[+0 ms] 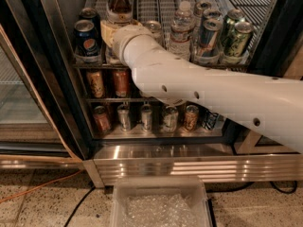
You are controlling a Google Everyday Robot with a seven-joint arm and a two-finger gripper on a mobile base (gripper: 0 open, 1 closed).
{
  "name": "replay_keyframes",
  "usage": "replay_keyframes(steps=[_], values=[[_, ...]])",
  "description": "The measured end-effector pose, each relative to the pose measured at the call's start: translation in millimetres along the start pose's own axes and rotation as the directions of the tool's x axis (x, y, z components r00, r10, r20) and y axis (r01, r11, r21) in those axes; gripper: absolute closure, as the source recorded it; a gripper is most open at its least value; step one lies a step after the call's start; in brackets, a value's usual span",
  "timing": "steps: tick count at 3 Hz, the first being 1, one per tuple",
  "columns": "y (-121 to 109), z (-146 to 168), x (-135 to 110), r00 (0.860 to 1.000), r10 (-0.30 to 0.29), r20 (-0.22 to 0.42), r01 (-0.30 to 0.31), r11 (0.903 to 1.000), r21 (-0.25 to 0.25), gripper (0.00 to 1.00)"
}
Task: Pick blue plastic bottle from top shelf of fridge
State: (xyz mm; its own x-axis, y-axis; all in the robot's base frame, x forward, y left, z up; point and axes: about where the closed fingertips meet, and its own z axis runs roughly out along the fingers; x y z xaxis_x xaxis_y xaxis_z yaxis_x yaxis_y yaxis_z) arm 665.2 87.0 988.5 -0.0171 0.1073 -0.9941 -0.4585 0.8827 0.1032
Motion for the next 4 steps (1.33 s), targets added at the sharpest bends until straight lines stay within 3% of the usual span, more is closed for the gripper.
replay_keyframes(steps=[1,2,3,4], values=[[11.0,-8.0,-5.4,1.000,-0.006,-0.010,0.006,0.9985,-0.054,1.00],[36.4,-25.6,-16.2,0.998,0.020,-0.051,-0.029,0.9846,-0.172,1.00],[29.4,-34.1,-8.4,0.995,0.001,-0.100,-0.027,0.9676,-0.251,1.00],[-8.5,-47.3,10.6,0.992,-0.039,-0.118,0.001,0.9531,-0.303,1.00]])
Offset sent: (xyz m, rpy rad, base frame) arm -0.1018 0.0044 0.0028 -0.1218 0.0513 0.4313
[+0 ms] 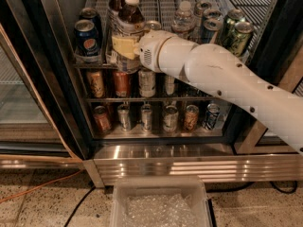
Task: Pick blue plastic bottle from top shelf of fridge
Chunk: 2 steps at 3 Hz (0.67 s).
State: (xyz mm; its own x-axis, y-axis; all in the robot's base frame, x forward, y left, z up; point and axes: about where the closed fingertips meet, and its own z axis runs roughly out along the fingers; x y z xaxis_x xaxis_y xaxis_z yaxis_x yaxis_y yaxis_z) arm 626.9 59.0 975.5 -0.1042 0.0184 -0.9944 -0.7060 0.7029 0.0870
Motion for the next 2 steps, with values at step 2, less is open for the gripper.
replay_keyframes(steps=[2], values=[[1.8,-9.0,4.3,1.000,-0.008,-0.025,0.008,0.9999,-0.011,1.00]])
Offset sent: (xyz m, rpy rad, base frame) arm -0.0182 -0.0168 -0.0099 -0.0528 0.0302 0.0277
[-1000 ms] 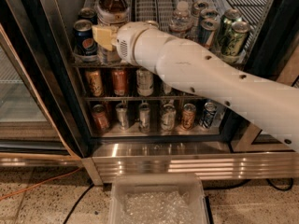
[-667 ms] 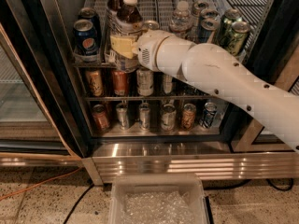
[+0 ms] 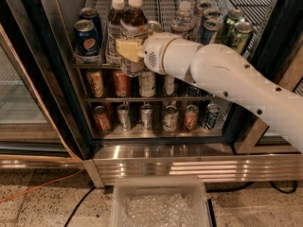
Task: Pick blue plastic bottle from top shelf of fridge
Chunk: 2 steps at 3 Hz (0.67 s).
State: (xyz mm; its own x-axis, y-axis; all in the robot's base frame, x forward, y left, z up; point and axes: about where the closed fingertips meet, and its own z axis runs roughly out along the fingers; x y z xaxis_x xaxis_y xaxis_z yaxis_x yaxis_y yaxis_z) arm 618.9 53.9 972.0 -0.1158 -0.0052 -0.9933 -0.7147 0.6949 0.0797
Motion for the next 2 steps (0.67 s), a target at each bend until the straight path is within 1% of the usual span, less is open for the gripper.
replay_keyframes(steps=[1,2], values=[[8.2,-9.1,13.7,1.000,0.006,-0.024,-0.007,0.9997,-0.025,1.00],[7.9,-10.3,16.8,1.000,0.006,-0.024,-0.007,0.9997,-0.025,1.00]])
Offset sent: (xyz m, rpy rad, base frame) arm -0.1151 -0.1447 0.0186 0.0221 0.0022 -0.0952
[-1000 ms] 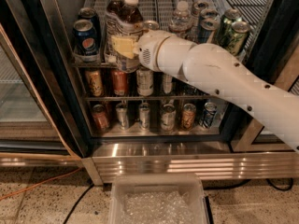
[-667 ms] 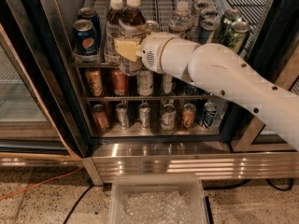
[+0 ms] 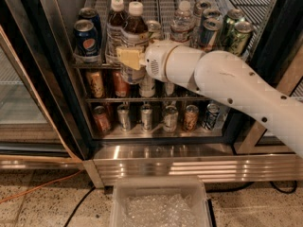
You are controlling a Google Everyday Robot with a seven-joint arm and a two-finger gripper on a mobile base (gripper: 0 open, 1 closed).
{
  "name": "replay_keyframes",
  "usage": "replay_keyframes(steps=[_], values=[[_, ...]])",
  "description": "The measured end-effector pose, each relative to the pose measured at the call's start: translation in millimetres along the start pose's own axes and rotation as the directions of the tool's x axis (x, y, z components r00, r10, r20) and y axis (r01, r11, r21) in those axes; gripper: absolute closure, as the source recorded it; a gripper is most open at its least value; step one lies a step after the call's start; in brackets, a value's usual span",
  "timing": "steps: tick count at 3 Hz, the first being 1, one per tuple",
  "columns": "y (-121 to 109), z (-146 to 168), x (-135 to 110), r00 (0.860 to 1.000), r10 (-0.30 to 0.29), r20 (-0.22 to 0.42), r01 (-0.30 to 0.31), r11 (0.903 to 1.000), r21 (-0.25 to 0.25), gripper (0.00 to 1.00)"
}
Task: Pick blue plastic bottle from top shelf of fridge
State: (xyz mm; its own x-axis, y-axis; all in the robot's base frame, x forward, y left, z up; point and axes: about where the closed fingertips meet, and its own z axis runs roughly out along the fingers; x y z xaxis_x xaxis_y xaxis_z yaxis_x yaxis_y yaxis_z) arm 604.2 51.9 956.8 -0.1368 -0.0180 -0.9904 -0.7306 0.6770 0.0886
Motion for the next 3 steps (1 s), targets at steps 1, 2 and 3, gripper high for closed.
replay_keyframes(steps=[1,2,3], values=[[17.4,-5.7,22.8,0.999,0.006,-0.033,-0.008,0.9991,-0.042,1.00],[68.2,-28.5,67.8,0.996,-0.004,-0.087,-0.009,0.9887,-0.150,1.00],[67.9,-28.2,70.5,0.996,-0.004,-0.087,-0.009,0.9887,-0.150,1.00]])
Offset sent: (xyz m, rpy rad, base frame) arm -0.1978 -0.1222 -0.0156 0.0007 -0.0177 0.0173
